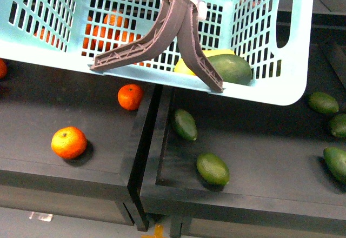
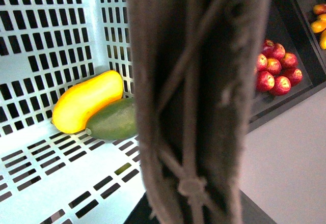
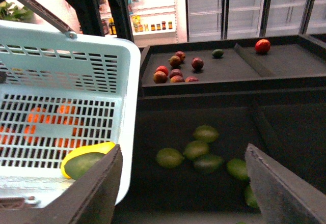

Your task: Pick mango and avocado into basket

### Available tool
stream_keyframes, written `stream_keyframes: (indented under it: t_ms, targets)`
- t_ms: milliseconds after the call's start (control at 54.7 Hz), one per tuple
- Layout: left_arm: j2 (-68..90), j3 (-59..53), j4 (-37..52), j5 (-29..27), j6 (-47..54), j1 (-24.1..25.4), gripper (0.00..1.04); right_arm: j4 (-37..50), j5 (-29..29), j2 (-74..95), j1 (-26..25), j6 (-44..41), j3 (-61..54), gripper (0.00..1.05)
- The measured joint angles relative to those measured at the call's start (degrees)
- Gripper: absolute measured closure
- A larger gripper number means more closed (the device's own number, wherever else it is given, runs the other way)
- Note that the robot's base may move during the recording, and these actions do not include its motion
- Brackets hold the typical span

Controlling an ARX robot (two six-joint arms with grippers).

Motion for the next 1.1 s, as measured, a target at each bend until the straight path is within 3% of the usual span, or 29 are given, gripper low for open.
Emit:
stream_keyframes:
  t_ms: [73,146,201,420,548,1097]
  targets:
    - [0.00,-0.02,0.00,-0.02,-0.04,0.00,0.98,-0.09,-0.98,-1.07,-0.96,-2.45,-0.87,0.43]
    - [0.00,0.00,0.00,0.02,-0.02,0.00,0.98,-0.76,-6.82,-2.38,-5.14,-3.80,-1.66,0.55]
    - [0.00,-0.02,0.00,0.00,0.00,0.00,0.98,-1.16,-7.85,-3.39,-8.00,-4.42,-2.25,0.68]
    - [0.00,0.00,0.00,0.07,-0.02,0.00,0.98,-2.51,-8.28,-6.27,-8.68,-5.11,-3.43,1.03]
    - [0.00,0.00,0.00,0.04,-0.02,-0.04,0.98,-9.79,-8.41,-12.87,-8.74,-5.29,-4.26,1.02]
    - [0.00,-0.02,0.00,0.04,0.00,-0.04,0.98,-9.94,-8.48,-16.46,-8.74,-5.29,-6.40,1.02]
